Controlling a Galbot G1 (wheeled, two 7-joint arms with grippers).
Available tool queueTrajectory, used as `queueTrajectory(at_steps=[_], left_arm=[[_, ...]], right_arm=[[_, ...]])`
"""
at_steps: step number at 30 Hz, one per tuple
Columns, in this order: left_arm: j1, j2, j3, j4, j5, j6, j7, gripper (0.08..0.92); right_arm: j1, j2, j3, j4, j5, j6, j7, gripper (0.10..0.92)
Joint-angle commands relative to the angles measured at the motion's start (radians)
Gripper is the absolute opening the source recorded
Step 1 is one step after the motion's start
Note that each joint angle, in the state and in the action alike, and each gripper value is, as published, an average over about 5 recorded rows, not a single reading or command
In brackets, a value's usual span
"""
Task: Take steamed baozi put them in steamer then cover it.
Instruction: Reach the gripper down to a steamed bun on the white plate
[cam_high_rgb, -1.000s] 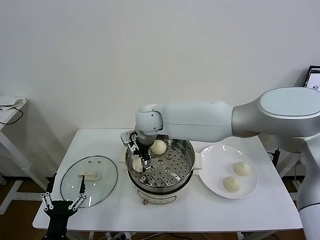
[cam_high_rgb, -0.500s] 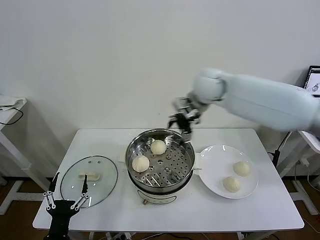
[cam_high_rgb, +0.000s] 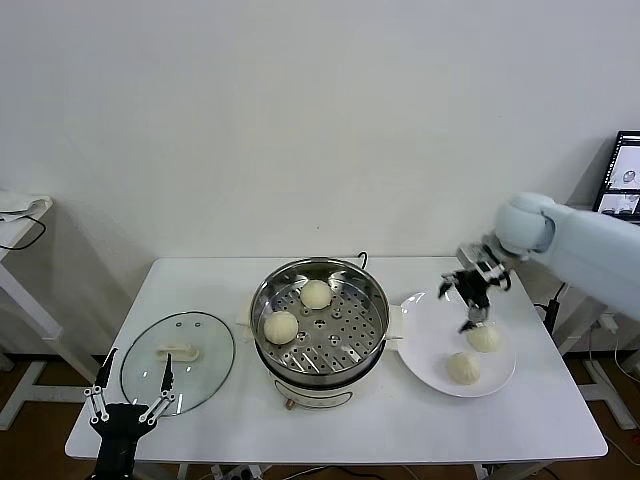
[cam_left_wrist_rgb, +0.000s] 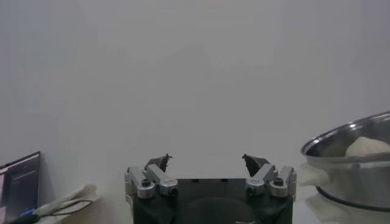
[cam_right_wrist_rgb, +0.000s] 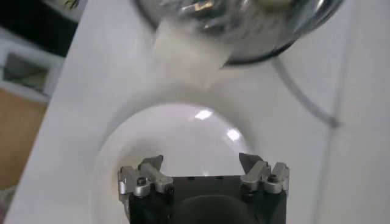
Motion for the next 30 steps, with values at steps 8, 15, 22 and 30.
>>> queueTrajectory(at_steps=[8,15,22,30], left_arm=[[0.012,-0.006,-0.006,-0.008,0.005,0.0,0.0,0.823],[0.016,-0.009,-0.008,-0.005,0.007,-0.004,-0.001,0.823],[0.017,-0.011,-0.007,-0.007,0.009,-0.006,-0.005,0.823],[0.016,-0.011,-0.007,-0.009,0.008,-0.005,-0.008,0.823]], right_arm=[[-0.186,-0.029,0.04,-0.055,-0.072,0.01,0.036,0.823],[-0.227,-0.009,0.056,-0.06,-0.08,0.002,0.052,0.823],[-0.246,-0.003,0.056,-0.061,-0.087,-0.013,0.078,0.823],[-0.244,0.006,0.058,-0.064,-0.091,-0.031,0.093,0.743]])
